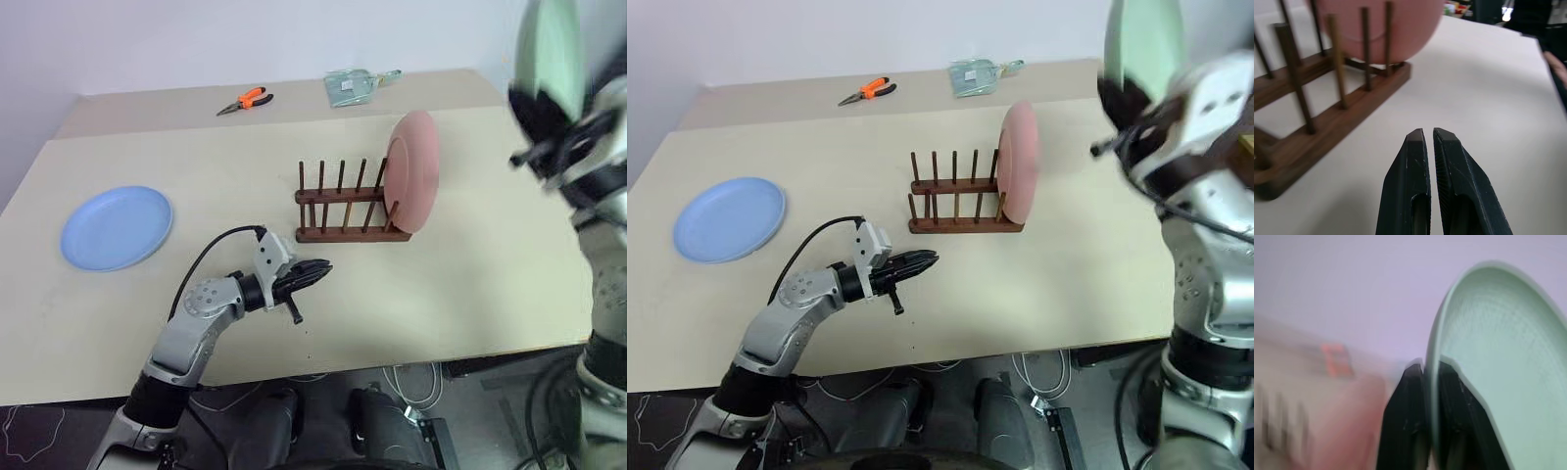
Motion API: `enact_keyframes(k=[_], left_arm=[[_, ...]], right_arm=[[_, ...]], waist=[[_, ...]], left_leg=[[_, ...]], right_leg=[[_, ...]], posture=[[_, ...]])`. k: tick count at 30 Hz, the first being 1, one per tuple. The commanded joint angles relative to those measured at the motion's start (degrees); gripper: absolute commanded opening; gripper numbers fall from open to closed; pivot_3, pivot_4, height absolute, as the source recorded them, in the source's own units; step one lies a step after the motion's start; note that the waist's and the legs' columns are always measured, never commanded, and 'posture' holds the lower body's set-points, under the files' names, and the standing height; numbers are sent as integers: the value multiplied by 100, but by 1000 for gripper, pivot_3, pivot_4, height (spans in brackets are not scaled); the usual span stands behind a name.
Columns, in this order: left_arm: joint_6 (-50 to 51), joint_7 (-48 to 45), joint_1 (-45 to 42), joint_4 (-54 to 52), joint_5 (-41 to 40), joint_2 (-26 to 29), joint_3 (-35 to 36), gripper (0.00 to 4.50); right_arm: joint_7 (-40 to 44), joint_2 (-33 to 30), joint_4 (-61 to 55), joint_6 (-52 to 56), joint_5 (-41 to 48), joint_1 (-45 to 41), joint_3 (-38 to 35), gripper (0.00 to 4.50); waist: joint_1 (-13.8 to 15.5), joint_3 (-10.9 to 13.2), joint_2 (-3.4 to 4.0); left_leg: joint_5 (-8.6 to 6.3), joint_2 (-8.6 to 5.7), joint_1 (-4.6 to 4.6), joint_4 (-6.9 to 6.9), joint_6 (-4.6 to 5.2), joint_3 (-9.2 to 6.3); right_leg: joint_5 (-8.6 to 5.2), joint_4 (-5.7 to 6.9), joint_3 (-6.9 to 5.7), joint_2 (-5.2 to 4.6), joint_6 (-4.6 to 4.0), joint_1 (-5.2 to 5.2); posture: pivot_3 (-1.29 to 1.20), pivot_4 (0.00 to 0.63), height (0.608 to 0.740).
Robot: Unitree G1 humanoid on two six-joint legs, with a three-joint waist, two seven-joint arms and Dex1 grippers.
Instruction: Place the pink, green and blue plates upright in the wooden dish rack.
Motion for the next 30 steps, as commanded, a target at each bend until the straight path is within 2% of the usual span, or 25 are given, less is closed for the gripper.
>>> enact_keyframes(k=[1,3,6,9,13,17,23,30], left_arm=[[-253,90,-84,85,10,20,293,240],[-312,99,-105,155,25,32,346,240],[-391,99,-99,259,44,106,456,240],[-414,77,-66,269,41,163,511,240],[-342,70,44,123,-39,212,547,240],[-209,-22,268,-166,-197,316,601,240],[-64,-87,505,-400,-335,485,685,240],[-36,-55,505,-403,-323,486,590,240]], right_arm=[[-362,260,-551,538,1664,-294,-153,79],[-748,486,-657,708,2493,-455,-42,79],[-1499,1291,-765,727,3721,-514,561,79],[-2281,2093,-587,621,4116,-393,1059,79],[-2488,2530,-305,663,3866,-139,1610,79],[-2542,2645,31,577,3280,-148,1923,79],[-2361,2546,215,532,2934,-190,1853,79],[-2222,2491,341,526,3043,-323,1633,79]], waist=[[43,-1,-3],[43,-1,-2],[18,-2,-1],[-63,-2,1],[-114,-2,1],[-142,-2,2],[-155,-2,3],[-152,-2,3]], left_leg=[[-2,0,-1,1,3,0],[-3,-4,-6,6,6,1],[-4,-6,-7,4,8,6],[-3,-3,-5,-2,6,8],[-2,-7,-6,1,5,8],[-2,-10,-5,0,4,15],[2,-10,-5,-1,-2,16],[2,-10,-5,-1,-2,16]], right_leg=[[0,-4,0,-1,-1,1],[1,-7,1,-5,-2,1],[3,-8,9,-6,-5,-3],[4,8,13,-4,-4,-17],[4,25,13,-6,-3,-21],[4,41,20,-6,-3,-31],[4,57,22,-4,-3,-42],[4,56,21,-5,-3,-41]], posture=[[0,150,740],[0,150,740],[0,150,740],[0,150,740],[0,150,740],[0,150,740],[0,150,740],[0,150,740]])
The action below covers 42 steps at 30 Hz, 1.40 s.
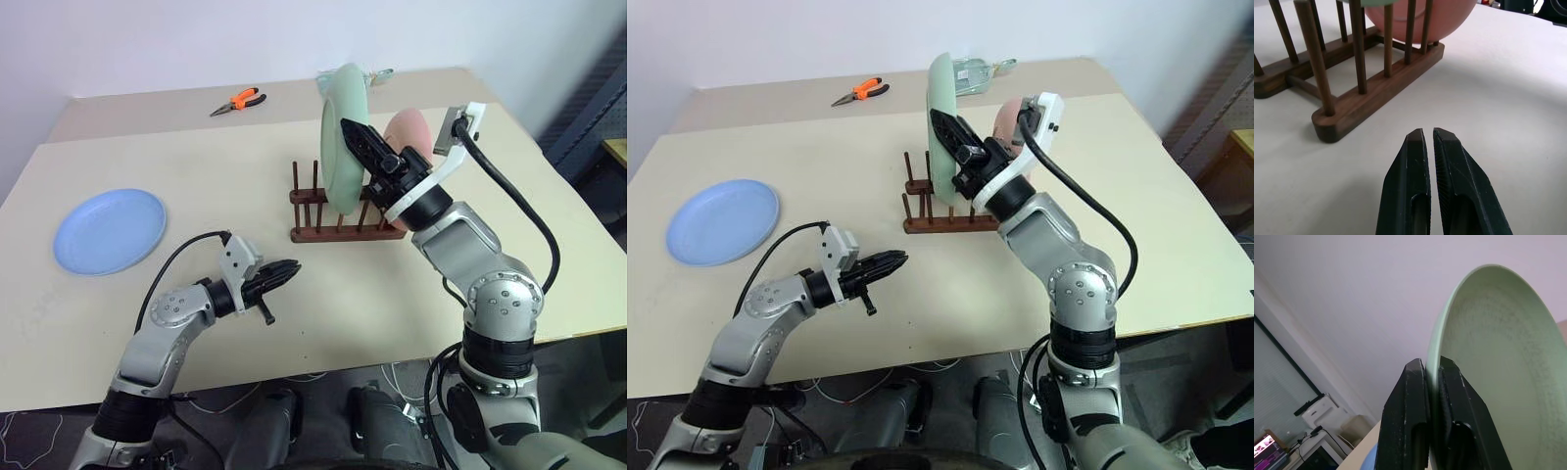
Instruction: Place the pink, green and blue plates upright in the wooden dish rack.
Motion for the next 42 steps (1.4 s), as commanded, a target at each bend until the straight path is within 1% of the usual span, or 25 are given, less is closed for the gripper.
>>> enact_keyframes(k=[1,6,11,15,19,22,24,25,28,29,32,34,36,37,38,39,42], left_arm=[[15,-12,-51,-203,-57,-1,19,240],[46,-19,-60,-208,-54,-8,-12,240],[70,-30,-30,-237,-51,7,-41,240],[82,-34,-22,-245,-44,11,-50,240],[96,-15,1,-274,-29,8,-68,240],[119,14,22,-310,-24,6,-68,240],[127,30,52,-341,-22,13,-61,240],[129,34,64,-351,-22,17,-57,240],[198,47,82,-361,-70,21,-22,240],[234,53,85,-362,-100,20,-2,240],[381,123,21,-338,-228,-21,144,1121],[420,190,-35,-317,-319,-23,304,2128],[397,418,-109,-240,-374,-37,636,3179],[326,565,-141,-191,-334,-48,790,3777],[251,850,-213,-82,-244,-91,1015,4245],[254,1135,-295,30,-231,-156,1257,4438],[218,2351,-671,443,-69,-381,2096,4438]], right_arm=[[108,-21,-82,-134,144,-246,-248,79],[39,36,-26,-115,474,-329,-472,79],[7,66,141,-37,575,-239,-510,79],[29,-24,344,94,565,-166,-477,79],[126,-162,680,230,330,-110,-433,79],[230,-234,839,249,173,-157,-439,1018],[377,-309,863,240,5,-198,-399,2008],[478,-370,859,221,-132,-228,-352,2605],[945,-767,774,-48,-1062,-357,-9,4125],[1105,-904,749,-164,-1383,-395,114,4444],[1503,-1283,741,-655,-2316,-606,362,4500],[1710,-1490,804,-963,-2871,-755,470,4500],[2078,-1847,873,-1283,-3512,-926,685,4500],[2248,-1979,905,-1439,-3770,-994,778,4500],[2465,-2086,922,-1588,-3953,-1079,871,4500],[2655,-2151,915,-1723,-4098,-1147,949,4500],[3327,-2318,726,-2093,-4600,-1275,1432,4500]], waist=[[-1,0,0],[-5,0,0],[-9,0,0],[-10,0,0],[-10,0,0],[-17,0,1],[-18,1,1],[-17,1,1],[-14,1,1],[-13,1,1],[-11,1,1],[-12,1,1],[-10,2,0],[-6,2,-1],[-4,2,-1],[-5,2,-1],[-10,2,-4]], left_leg=[[0,0,0,0,0,0],[0,0,0,-1,0,0],[0,1,0,-2,0,-1],[0,1,0,-2,0,0],[0,1,0,-2,0,0],[0,1,0,-2,0,0],[0,1,0,-3,0,0],[0,1,0,-2,0,0],[0,1,0,-1,0,1],[0,1,-1,0,0,2],[0,1,-1,0,0,3],[0,1,-1,0,0,4],[0,1,-1,1,0,3],[0,1,-2,0,0,3],[0,1,-2,1,-1,3],[0,1,-1,1,-1,3],[0,2,-1,1,-1,3]], right_leg=[[0,0,0,0,0,0],[0,0,0,0,0,0],[0,0,0,0,0,-1],[0,0,0,0,0,-1],[0,0,1,0,0,0],[0,0,1,0,0,-1],[0,0,1,0,-1,-1],[0,0,1,0,0,-1],[0,-1,1,0,0,-1],[0,-1,0,0,0,-1],[-1,-1,-1,0,0,-1],[0,-1,-1,0,0,-1],[0,-1,-2,0,1,-1],[0,-2,-2,0,1,-2],[0,-2,-4,0,1,-1],[0,-2,-4,0,1,-1],[0,-2,-4,1,1,-1]], posture=[[0,150,740],[0,150,740],[0,150,740],[0,150,740],[0,150,740],[0,150,740],[0,150,740],[0,150,740],[0,150,740],[0,150,740],[0,150,740],[0,150,740],[0,150,740],[0,150,740],[0,150,740],[0,150,740],[0,150,740]])
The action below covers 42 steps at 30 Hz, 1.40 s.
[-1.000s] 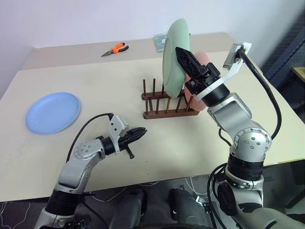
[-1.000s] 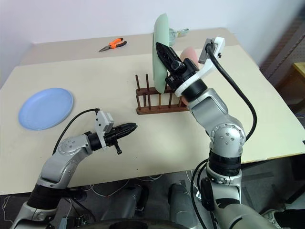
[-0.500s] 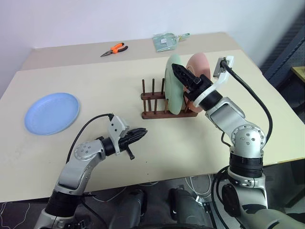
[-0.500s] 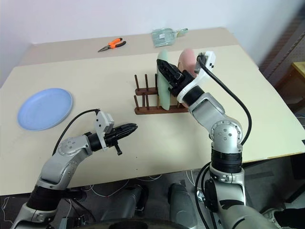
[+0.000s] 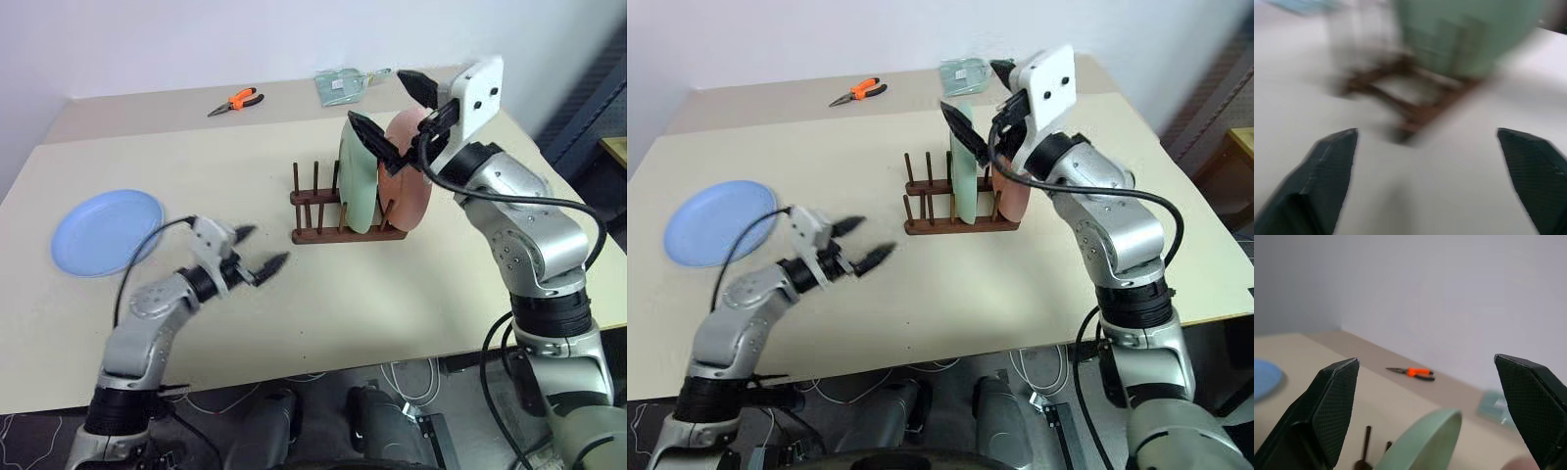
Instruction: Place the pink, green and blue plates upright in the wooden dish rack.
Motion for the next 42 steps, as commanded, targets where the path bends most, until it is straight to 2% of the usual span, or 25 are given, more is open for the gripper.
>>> enact_keyframes(k=[1,5,7,11,14,16,19,23,25,26,30,33,35,37,42], left_arm=[[-121,1532,-434,407,321,-143,1037,4438],[405,3625,-880,886,863,-192,2085,4438],[682,4274,-994,959,910,-207,2529,4438],[1271,5020,-1089,679,684,-362,3211,4438],[1864,5476,-1272,492,-62,-814,3952,4438],[2160,5494,-1345,475,-426,-955,4174,4438],[2411,5685,-1497,613,-975,-1165,4559,3534],[2415,5901,-1583,747,-1323,-1220,4786,1486],[2384,5838,-1609,805,-1422,-1157,4696,362],[2366,5752,-1614,809,-1456,-1121,4608,44],[2056,4951,-1591,492,-1439,-941,3886,44],[1629,4211,-1728,26,-1216,-734,3009,44],[1607,3767,-1970,-265,-958,-461,2144,44],[1654,3553,-2276,-446,-899,-374,1597,44],[1857,3611,-2924,-725,-1125,-633,1176,44]], right_arm=[[776,-129,-368,-563,-656,-213,612,4500],[1158,49,-398,-924,-1191,-45,1137,4500],[1256,160,-308,-1030,-1335,19,1250,4500],[1432,405,-163,-1075,-1414,55,1265,4500],[1541,452,-153,-1143,-1464,158,1185,4500],[1578,483,-161,-1160,-1490,192,1152,4500],[1553,546,-186,-1163,-1517,234,1092,4500],[1554,597,-137,-1171,-1638,242,1060,4500],[1563,615,-107,-1107,-1654,226,1032,4500],[1574,619,-108,-1058,-1640,227,1009,4500],[1587,621,-161,-1015,-1659,224,946,4500],[1621,583,-197,-1175,-1860,198,1044,4500],[1643,571,-94,-1446,-2224,81,1259,4500],[1618,603,131,-1734,-2615,-120,1426,4500],[1344,717,894,-2434,-3591,-592,1769,4500]], waist=[[-4,0,-7],[-2,-1,-14],[21,0,-23],[56,-4,-40],[77,-10,-57],[61,-13,-66],[44,-13,-74],[16,-14,-77],[23,-15,-78],[31,-15,-78],[62,-12,-87],[58,-5,-108],[48,-5,-110],[33,-4,-110],[-57,-5,-108]], left_leg=[[0,0,0,0,-1,0],[2,1,0,0,-6,0],[4,-1,-1,2,-10,0],[13,-3,-1,5,-27,-1],[12,-5,-1,12,-27,-11],[11,-6,0,16,-27,-14],[13,-5,0,15,-31,-15],[17,-5,2,11,-40,-14],[22,-4,4,10,-52,-14],[24,-4,3,10,-55,-14],[25,-6,4,11,-55,-14],[25,-7,3,13,-56,-15],[24,-7,3,12,-58,-16],[25,-7,3,10,-58,-14],[27,-5,11,-3,-61,-7]], right_leg=[[0,0,-2,1,0,-1],[1,1,-3,2,2,-2],[3,0,-3,1,6,-1],[5,0,-6,1,9,0],[6,-2,-17,0,10,9],[7,-4,-21,-1,12,16],[7,1,-21,2,12,13],[7,2,-19,3,12,10],[7,3,-19,4,12,10],[7,3,-18,3,12,10],[7,2,-18,2,11,14],[7,-1,-20,2,11,18],[8,0,-20,2,10,17],[8,0,-19,3,10,15],[8,1,-10,5,10,9]], posture=[[0,150,740],[0,150,740],[0,150,740],[0,150,740],[0,150,740],[0,150,740],[0,150,740],[0,150,740],[0,150,740],[0,150,740],[0,150,740],[0,150,740],[0,150,740],[0,150,740],[0,150,740]])
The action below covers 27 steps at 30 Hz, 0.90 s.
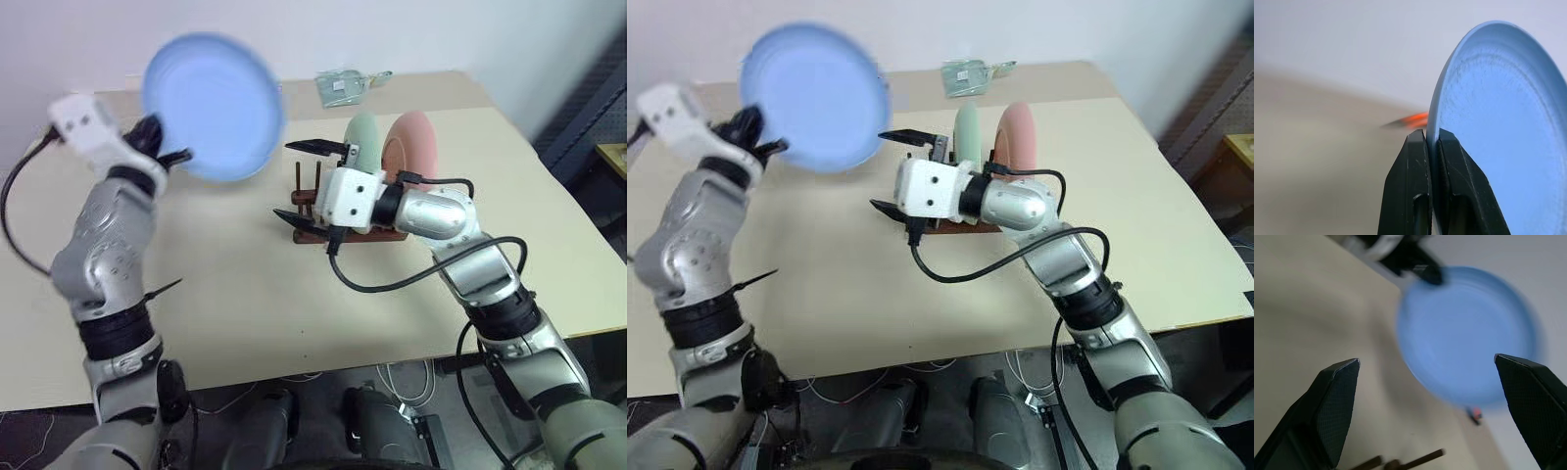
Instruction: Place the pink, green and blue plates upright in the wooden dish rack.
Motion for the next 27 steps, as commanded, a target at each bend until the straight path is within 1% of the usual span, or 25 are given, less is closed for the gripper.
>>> enact_keyframes(k=[1,7,8,9,10,11,14,16,17,18,19,22,24,26,27], left_arm=[[95,48,-273,-309,-186,-94,-60,44],[289,29,-360,-476,-505,-199,-41,44],[312,39,-343,-489,-534,-199,-37,0],[319,33,-322,-500,-551,-196,-43,0],[331,23,-269,-521,-569,-196,-51,0],[345,21,-224,-552,-586,-199,-54,0],[383,12,-89,-618,-627,-201,-45,0],[388,18,-24,-613,-703,-243,13,0],[351,24,-12,-587,-775,-297,77,0],[310,35,-4,-577,-842,-349,135,703],[164,43,-31,-579,-906,-431,229,895],[-433,369,-186,-427,-1006,-689,751,2371],[-755,439,-123,-268,-823,-576,956,3309],[-1014,296,19,-197,-568,-338,964,3309],[-1207,131,173,-130,-346,-111,973,3309]], right_arm=[[-301,83,455,-522,-732,-342,169,4500],[-878,335,1491,-887,-1716,-819,386,4500],[-944,360,1615,-941,-1816,-859,398,3986],[-1004,391,1729,-972,-1891,-893,397,3756],[-1121,420,1889,-950,-2033,-963,396,3311],[-1197,440,1982,-936,-2135,-1001,388,2756],[-1306,503,2098,-900,-2305,-1084,332,1331],[-1342,534,2065,-915,-2355,-1096,303,272],[-1347,538,2026,-956,-2389,-1083,307,19],[-1335,537,1969,-992,-2428,-1056,317,0],[-1309,533,1901,-1035,-2471,-1019,342,0],[-1236,534,1711,-1084,-2537,-901,385,0],[-1217,535,1611,-1086,-2544,-844,370,0],[-1224,547,1530,-1074,-2506,-797,320,0],[-1257,550,1466,-1083,-2439,-769,246,0]], waist=[[-64,0,0],[-85,2,1],[-74,2,1],[-68,2,0],[-60,2,0],[-54,2,0],[-60,3,0],[-68,3,0],[-75,3,0],[-74,3,0],[-70,3,0],[-62,3,0],[-82,3,0],[-90,3,0],[-87,3,0]], left_leg=[[2,2,1,-2,-2,-1],[9,5,0,-5,-14,0],[9,5,0,-4,-13,0],[9,4,-1,-3,-13,0],[9,4,-1,-3,-13,0],[9,3,-2,-2,-13,-1],[10,1,-2,-2,-13,-2],[10,2,-2,-3,-14,-3],[10,3,-2,-3,-14,-3],[10,3,-2,-3,-14,-3],[10,3,-2,-4,-14,-2],[10,2,-3,-1,-14,-3],[10,3,-2,-2,-15,-3],[12,5,1,-6,-19,-2],[13,6,1,-7,-20,-2]], right_leg=[[0,0,0,1,0,-1],[0,10,3,7,-1,-12],[0,10,3,7,-1,-12],[0,9,3,7,-1,-10],[0,8,3,7,-1,-10],[0,8,3,6,-1,-9],[0,7,3,6,-1,-9],[0,8,3,9,-2,-10],[0,9,3,9,-2,-12],[0,9,3,9,-2,-12],[0,9,3,9,-2,-11],[0,7,2,8,-1,-10],[0,8,3,9,-2,-11],[1,9,3,11,-3,-12],[1,10,3,13,-3,-12]], posture=[[0,150,740],[0,150,740],[0,150,740],[0,150,740],[0,150,740],[0,150,740],[0,150,740],[0,150,740],[0,150,740],[0,150,740],[0,150,740],[0,150,740],[0,150,740],[0,150,740],[0,150,740]])
